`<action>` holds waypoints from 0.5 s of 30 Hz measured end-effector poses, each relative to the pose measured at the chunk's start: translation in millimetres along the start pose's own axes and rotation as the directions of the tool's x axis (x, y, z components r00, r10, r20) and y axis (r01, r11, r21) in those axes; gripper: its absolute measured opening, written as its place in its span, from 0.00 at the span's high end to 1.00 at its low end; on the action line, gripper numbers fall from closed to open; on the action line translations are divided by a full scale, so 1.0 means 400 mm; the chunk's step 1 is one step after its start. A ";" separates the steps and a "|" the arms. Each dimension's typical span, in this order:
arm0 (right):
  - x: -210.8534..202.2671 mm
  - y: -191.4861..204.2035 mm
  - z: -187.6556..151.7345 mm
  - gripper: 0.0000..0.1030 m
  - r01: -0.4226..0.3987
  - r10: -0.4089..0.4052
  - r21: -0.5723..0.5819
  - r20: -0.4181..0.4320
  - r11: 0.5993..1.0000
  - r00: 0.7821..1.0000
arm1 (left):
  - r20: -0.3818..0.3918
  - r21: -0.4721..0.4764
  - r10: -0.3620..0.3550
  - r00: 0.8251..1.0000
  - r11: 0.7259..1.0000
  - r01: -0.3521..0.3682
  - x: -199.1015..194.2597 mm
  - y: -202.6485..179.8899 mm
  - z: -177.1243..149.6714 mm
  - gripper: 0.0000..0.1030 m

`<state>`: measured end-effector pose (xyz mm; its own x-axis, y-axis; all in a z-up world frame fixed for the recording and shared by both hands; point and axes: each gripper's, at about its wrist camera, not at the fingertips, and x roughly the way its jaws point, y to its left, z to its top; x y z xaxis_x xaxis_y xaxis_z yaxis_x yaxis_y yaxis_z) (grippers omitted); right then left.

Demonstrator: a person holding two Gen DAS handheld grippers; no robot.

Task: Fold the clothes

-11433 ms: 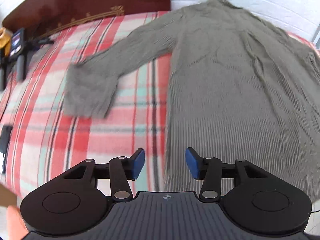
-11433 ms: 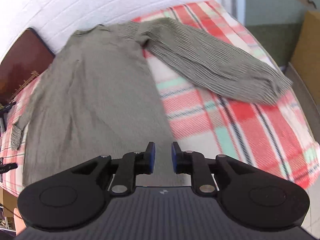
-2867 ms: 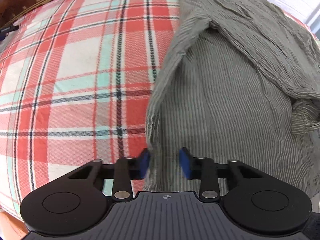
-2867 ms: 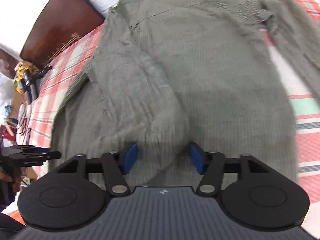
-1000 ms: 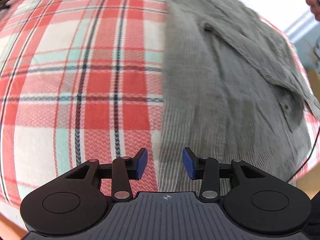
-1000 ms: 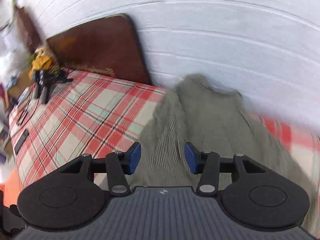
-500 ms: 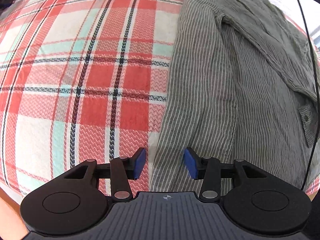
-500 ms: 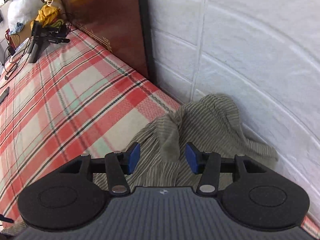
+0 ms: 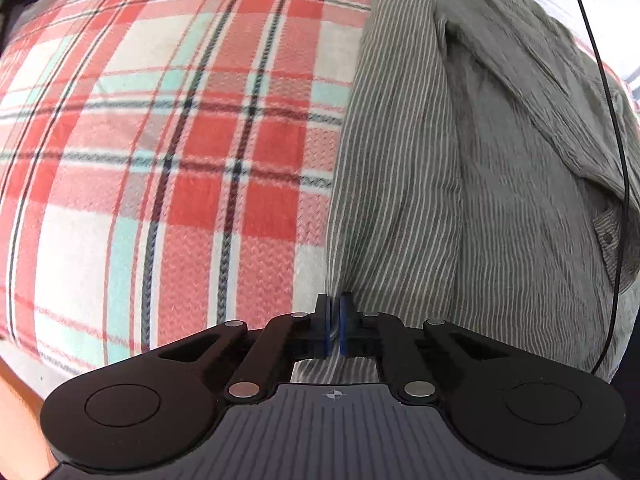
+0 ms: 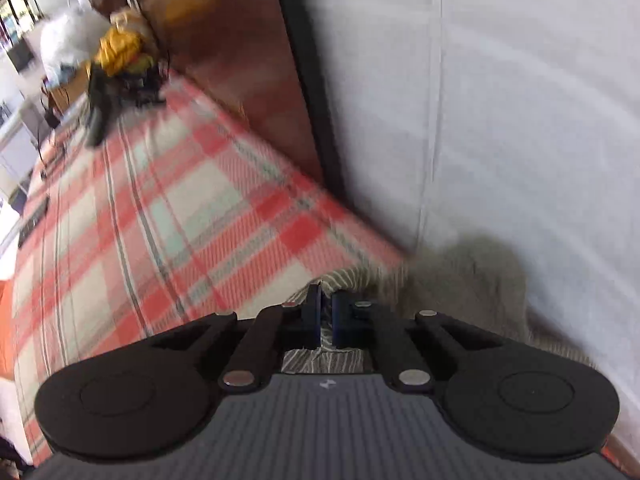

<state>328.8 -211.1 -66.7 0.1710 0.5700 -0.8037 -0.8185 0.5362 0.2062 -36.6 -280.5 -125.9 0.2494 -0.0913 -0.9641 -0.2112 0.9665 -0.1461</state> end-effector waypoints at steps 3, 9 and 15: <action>0.042 0.014 0.010 0.95 0.021 -0.022 -0.033 -0.026 0.999 0.999 | -0.006 -0.036 0.010 1.000 0.999 -0.010 0.000 0.015 -0.018 1.00; 0.137 0.015 -0.001 0.95 0.075 -0.079 -0.045 -0.096 0.996 0.992 | 0.004 -0.066 0.020 1.000 0.998 -0.020 -0.014 0.028 -0.038 1.00; 0.143 0.001 -0.024 0.67 0.133 -0.137 -0.046 -0.092 0.990 0.986 | 0.000 -0.094 0.022 1.000 0.995 -0.022 -0.029 0.051 -0.061 0.85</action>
<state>332.9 -184.3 -117.8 0.2306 0.4316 -0.8721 -0.8128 0.5781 0.0712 -67.1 -265.6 -123.1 0.2447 -0.0696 -0.9671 -0.3048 0.9413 -0.1449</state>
